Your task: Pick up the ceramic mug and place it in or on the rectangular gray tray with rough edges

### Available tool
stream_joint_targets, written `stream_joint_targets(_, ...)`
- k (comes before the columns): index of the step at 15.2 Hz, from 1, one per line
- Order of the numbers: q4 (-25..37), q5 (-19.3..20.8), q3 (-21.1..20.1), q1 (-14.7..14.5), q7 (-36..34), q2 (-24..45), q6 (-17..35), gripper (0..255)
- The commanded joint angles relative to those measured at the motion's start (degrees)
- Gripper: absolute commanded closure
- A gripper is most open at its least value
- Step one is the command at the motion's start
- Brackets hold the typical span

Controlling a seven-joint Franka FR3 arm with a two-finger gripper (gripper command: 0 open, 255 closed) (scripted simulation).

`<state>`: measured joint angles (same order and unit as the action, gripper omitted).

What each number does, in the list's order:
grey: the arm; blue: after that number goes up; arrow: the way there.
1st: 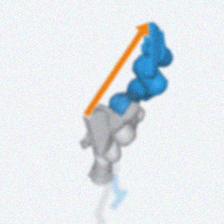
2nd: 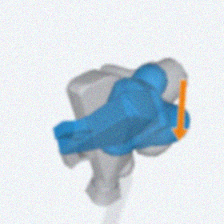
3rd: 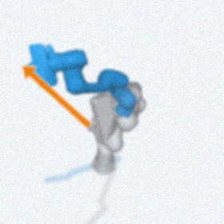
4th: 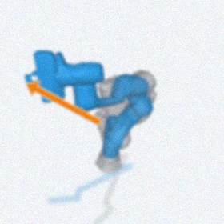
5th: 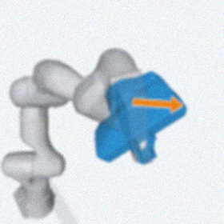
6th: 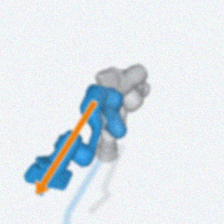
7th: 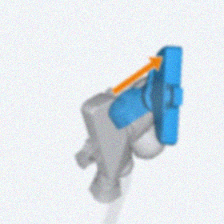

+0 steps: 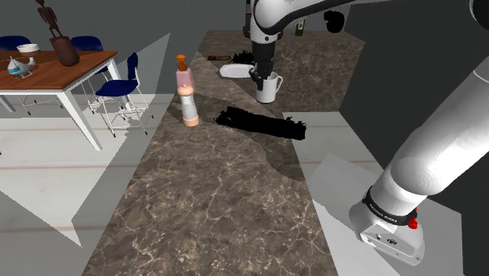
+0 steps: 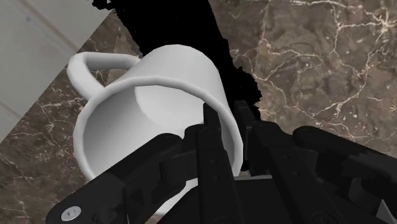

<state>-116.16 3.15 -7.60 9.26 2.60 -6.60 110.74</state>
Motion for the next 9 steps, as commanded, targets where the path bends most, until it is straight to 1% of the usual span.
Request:
stream_joint_targets(1, -0.82, 0.15, 0.48, 0.4, 0.83, 0.44, 1.33, 255)
stream_joint_targets(9, -5.39, 0.52, 0.43, 0.41, 0.28, 1.97, 7.39, 255)
